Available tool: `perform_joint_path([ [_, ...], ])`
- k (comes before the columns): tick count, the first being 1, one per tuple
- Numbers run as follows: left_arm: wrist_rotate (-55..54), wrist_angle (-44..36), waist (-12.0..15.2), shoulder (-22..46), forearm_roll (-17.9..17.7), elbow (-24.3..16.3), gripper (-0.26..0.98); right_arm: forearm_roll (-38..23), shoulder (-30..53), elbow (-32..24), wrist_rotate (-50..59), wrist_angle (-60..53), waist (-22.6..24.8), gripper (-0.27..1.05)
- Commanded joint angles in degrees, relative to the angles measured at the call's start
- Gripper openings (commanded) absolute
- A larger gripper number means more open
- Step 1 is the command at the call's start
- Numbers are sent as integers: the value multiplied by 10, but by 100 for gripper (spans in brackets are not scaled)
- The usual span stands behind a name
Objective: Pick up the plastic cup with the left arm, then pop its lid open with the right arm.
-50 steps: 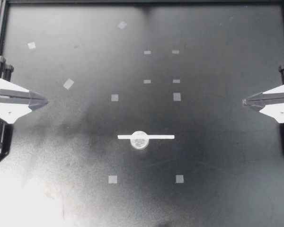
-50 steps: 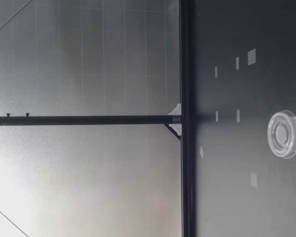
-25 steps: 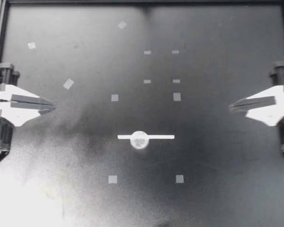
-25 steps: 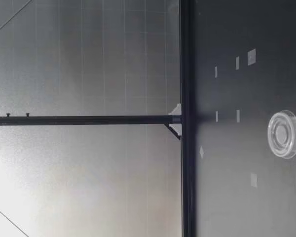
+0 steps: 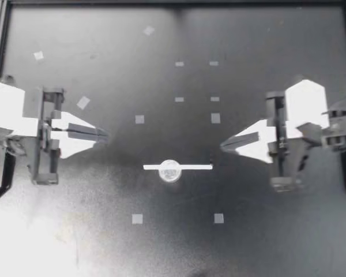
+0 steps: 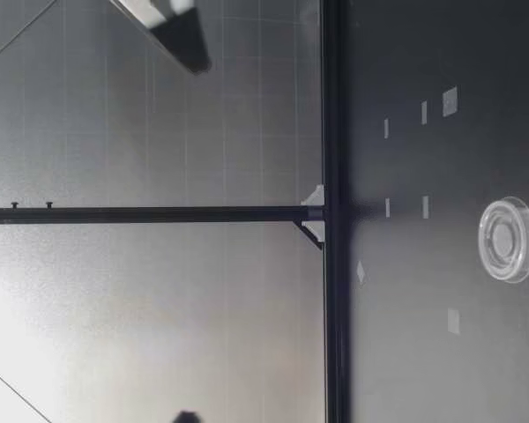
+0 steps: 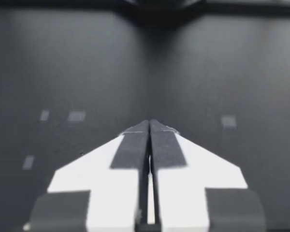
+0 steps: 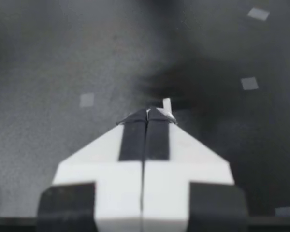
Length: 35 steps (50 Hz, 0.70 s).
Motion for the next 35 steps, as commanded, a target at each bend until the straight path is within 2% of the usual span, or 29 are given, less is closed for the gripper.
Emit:
perform_joint_path([
  [1, -1, -12, 2, 15, 0, -11, 15, 0, 32, -20, 1, -20, -3, -11],
  [16, -5, -53, 1, 88, -1, -9, 46, 0, 144, -70, 3, -31, -3, -11],
  [24, -12, -85, 1, 139, -1, -9, 48, 1, 182, -88, 6, -32, -3, -11],
  [35, -11, -110, 2, 245, -1, -34, 51, 0, 212, -93, 33, -44, -3, -11],
])
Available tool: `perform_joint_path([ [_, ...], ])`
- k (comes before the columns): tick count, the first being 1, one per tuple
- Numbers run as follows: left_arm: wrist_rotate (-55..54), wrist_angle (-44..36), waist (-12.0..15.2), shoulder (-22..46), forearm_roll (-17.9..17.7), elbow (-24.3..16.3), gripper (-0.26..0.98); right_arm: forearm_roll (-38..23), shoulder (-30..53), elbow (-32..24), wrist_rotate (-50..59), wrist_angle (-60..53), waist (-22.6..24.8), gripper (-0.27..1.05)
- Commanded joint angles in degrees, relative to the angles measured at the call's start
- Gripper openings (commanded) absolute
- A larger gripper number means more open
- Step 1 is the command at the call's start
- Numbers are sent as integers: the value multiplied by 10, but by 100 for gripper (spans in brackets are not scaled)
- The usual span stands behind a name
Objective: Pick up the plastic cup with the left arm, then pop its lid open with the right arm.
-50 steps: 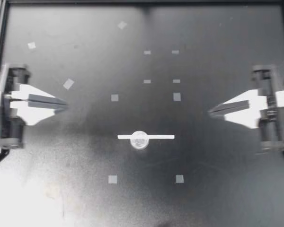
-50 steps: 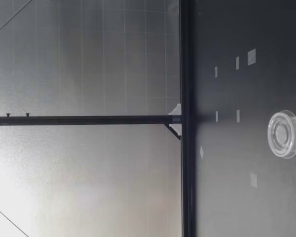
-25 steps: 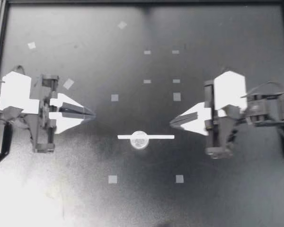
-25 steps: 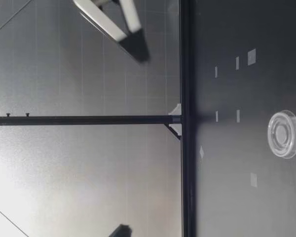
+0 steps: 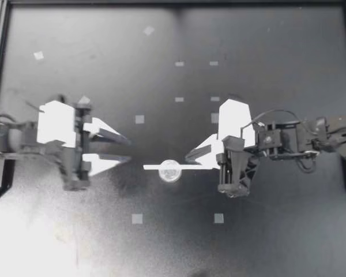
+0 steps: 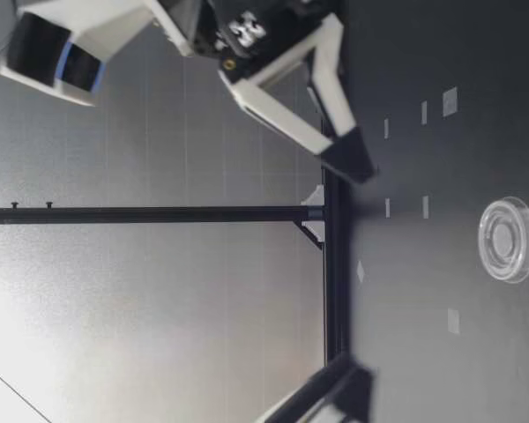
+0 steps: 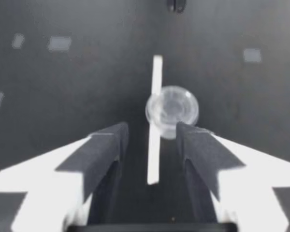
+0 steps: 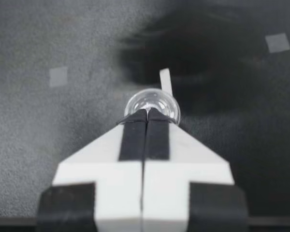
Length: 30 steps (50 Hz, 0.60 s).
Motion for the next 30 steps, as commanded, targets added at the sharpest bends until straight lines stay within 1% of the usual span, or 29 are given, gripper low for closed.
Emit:
perform_joint_path([
  [1, 1, -11, 1, 28, -1, -20, 51, -1, 4, -13, 10, -15, -3, -11],
  [8, 3, -12, -1, 83, 0, -45, 51, -1, 18, -13, 26, -31, -3, -11],
  [12, 4, -13, -3, 101, 0, -55, 52, -1, 28, -15, 27, -35, -3, -11],
  [23, 6, -13, -14, 125, 1, -66, 56, 0, 62, -31, 28, -35, -3, -11],
  [30, 5, -14, -20, 135, 1, -72, 56, -1, 81, -42, 28, -35, -3, -11],
])
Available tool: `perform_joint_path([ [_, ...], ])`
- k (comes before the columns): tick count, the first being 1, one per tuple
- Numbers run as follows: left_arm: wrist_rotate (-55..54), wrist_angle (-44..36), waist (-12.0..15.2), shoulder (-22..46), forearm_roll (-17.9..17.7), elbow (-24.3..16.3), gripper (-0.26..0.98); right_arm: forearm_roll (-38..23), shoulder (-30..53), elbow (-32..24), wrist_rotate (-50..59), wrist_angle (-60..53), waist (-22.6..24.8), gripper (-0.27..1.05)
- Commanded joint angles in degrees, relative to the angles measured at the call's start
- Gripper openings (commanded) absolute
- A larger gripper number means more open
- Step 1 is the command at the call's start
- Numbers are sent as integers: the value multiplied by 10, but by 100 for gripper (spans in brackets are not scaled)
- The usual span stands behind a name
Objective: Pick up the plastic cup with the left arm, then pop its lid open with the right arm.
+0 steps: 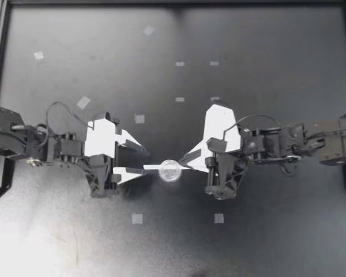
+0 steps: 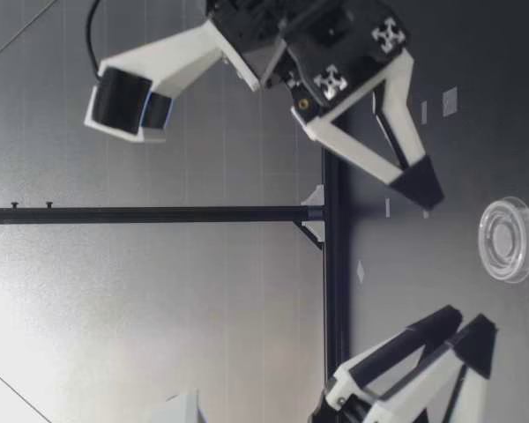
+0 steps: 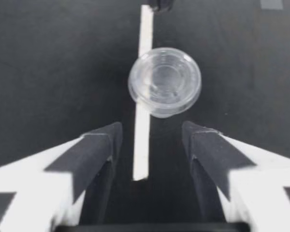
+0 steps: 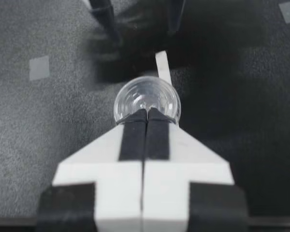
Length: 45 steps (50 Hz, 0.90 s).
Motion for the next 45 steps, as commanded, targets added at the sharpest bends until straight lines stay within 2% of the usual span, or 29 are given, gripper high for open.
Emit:
perform_joint_path([
  [1, 0, -7, -3, -2, 1, -11, 56, -1, 1, -17, 1, -5, -3, -11],
  [23, 4, -6, -4, 45, 4, -40, 58, -1, 22, -21, 17, -4, -3, -11],
  [45, -2, -18, -9, 56, 4, -44, 58, -1, 40, -32, 22, -5, -2, -11],
])
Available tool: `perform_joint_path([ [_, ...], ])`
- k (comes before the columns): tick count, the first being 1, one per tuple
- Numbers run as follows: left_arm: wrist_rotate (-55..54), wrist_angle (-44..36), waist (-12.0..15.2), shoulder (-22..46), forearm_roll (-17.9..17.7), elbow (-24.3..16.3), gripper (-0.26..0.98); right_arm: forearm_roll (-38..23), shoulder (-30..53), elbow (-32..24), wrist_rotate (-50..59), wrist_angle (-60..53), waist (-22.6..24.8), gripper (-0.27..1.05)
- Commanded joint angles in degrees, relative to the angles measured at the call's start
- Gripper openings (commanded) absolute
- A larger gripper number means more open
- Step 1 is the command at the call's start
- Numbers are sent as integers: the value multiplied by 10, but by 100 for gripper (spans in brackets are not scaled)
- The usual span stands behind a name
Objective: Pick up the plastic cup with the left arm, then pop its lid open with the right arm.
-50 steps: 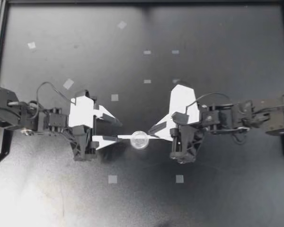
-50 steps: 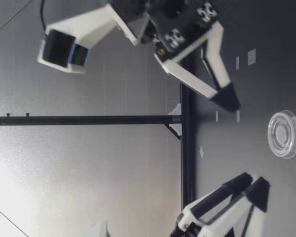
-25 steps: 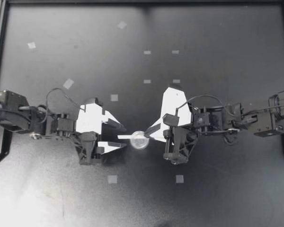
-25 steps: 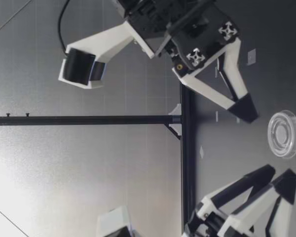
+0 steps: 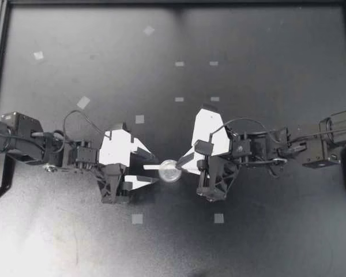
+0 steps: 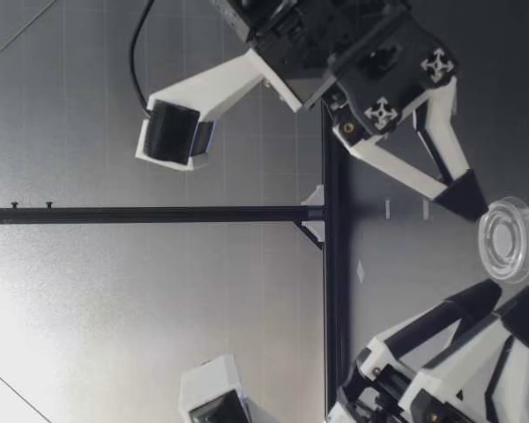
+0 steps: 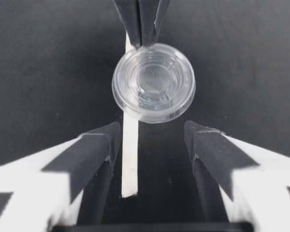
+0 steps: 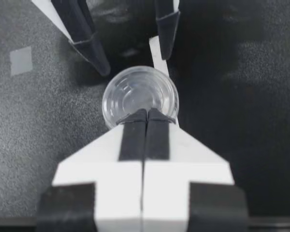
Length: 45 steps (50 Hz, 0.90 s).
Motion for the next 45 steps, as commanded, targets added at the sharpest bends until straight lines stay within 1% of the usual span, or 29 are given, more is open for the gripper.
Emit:
perform_joint_path([
  [1, -1, -11, -2, -4, 1, -10, 58, -1, -5, -12, 1, -5, -2, -11],
  [32, -1, -25, -2, 18, 2, -28, 58, -1, 7, -10, 13, -3, 3, -11],
  [45, -8, -21, -2, 18, 2, -39, 58, -1, 13, -7, 32, -3, 18, -11],
])
